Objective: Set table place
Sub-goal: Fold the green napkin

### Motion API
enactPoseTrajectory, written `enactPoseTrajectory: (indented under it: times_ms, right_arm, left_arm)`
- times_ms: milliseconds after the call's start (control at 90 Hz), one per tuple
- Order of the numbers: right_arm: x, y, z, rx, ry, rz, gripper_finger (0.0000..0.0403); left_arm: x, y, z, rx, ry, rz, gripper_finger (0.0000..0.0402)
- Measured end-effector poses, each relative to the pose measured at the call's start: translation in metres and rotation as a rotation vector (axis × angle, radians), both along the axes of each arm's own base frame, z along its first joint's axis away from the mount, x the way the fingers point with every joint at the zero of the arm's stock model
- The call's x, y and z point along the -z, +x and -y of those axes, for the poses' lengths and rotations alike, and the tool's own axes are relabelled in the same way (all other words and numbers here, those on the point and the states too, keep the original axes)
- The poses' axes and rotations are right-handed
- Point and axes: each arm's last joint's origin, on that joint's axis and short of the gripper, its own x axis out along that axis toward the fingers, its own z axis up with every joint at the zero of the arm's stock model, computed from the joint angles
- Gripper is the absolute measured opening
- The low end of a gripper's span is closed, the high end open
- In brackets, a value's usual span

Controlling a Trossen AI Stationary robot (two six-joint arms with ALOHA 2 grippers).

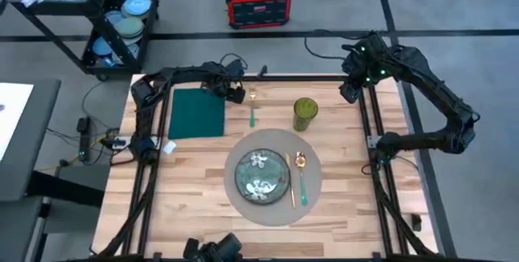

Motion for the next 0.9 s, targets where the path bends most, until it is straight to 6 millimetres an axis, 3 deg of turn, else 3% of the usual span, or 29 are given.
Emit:
enactPoseTrajectory:
  times_ms: [200, 400, 644, 900]
  right_arm:
    - [0.001, -0.001, -0.001, 0.001, 0.015, -0.015, 0.0152]
    - [0.001, -0.002, -0.002, 0.005, 0.023, -0.022, 0.0152]
    - [0.002, -0.002, -0.002, 0.005, 0.022, -0.024, 0.0152]
    - [0.002, -0.002, -0.002, 0.005, 0.024, -0.026, 0.0152]
  left_arm:
    - [0.004, 0.003, 0.002, -0.028, 0.015, -0.007, 0.0116]
    - [0.005, 0.004, 0.002, -0.028, 0.018, 0.005, 0.0012]
    - [0.005, 0.005, 0.004, -0.061, 0.015, 0.003, 0.0001]
    - [-0.014, 0.005, 0.018, -0.049, -0.005, 0.029, 0.0000]
